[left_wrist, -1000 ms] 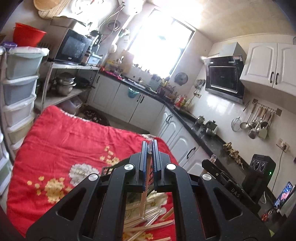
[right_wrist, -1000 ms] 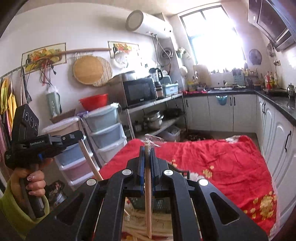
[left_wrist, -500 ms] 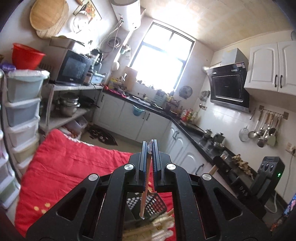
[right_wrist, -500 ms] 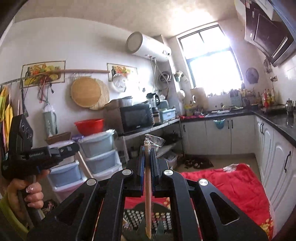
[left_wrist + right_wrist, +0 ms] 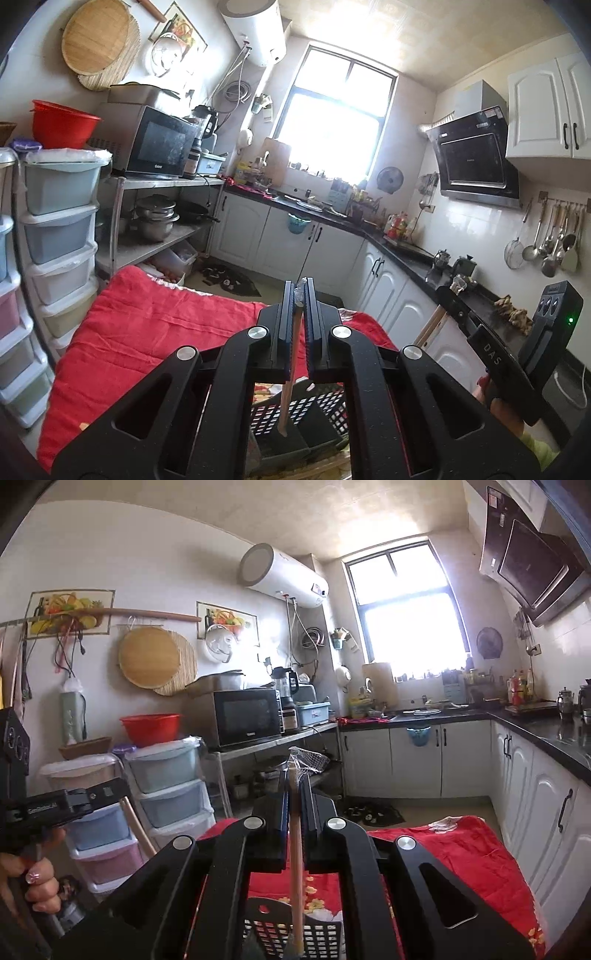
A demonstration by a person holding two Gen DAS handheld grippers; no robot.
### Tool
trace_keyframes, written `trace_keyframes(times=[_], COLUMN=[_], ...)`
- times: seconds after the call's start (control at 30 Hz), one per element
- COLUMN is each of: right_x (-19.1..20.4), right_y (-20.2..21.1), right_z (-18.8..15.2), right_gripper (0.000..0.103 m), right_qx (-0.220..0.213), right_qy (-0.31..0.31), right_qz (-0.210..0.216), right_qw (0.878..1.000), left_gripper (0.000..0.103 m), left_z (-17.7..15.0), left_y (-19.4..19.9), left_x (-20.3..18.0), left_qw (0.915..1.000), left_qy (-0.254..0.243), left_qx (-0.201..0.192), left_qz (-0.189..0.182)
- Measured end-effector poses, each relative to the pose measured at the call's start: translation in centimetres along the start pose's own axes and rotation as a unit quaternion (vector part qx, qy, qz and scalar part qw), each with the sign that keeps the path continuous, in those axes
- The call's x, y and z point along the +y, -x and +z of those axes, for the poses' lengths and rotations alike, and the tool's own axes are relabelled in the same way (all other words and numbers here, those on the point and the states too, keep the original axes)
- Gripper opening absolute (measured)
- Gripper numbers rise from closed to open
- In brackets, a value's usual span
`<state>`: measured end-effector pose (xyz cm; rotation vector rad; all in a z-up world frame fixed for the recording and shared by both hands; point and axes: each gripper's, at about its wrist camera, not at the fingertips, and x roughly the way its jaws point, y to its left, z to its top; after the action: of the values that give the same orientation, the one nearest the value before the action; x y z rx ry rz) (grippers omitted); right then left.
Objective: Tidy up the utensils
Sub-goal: 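Lift the held chopsticks with both grippers and carry them over the green basket, then open both grippers to drop the chopsticks upright into the basket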
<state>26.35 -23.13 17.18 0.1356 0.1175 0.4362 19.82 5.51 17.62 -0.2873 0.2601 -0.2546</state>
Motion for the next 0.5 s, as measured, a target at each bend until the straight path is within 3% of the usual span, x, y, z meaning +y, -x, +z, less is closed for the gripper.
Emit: trace_keyframes(times=[0.47, 0.5], right_x=[-1.1, -1.2], right_y=[-1.9, -2.0], right_z=[-4.1, -4.3], right_gripper=[0.006, 0.010], right_qx=[0.039, 0.043], right_qy=[-0.027, -0.030], right_qz=[-0.027, -0.028], right_qw=[0.999, 0.998], left_gripper=[0.003, 0.003], left_z=[-3.6, -3.8], left_y=[-2.0, -2.0], left_x=[1.6, 1.8], left_qw=[0.9993, 0.9992], left_qy=[0.013, 0.014], left_qx=[0.036, 0.037], left_qz=[0.008, 0.011])
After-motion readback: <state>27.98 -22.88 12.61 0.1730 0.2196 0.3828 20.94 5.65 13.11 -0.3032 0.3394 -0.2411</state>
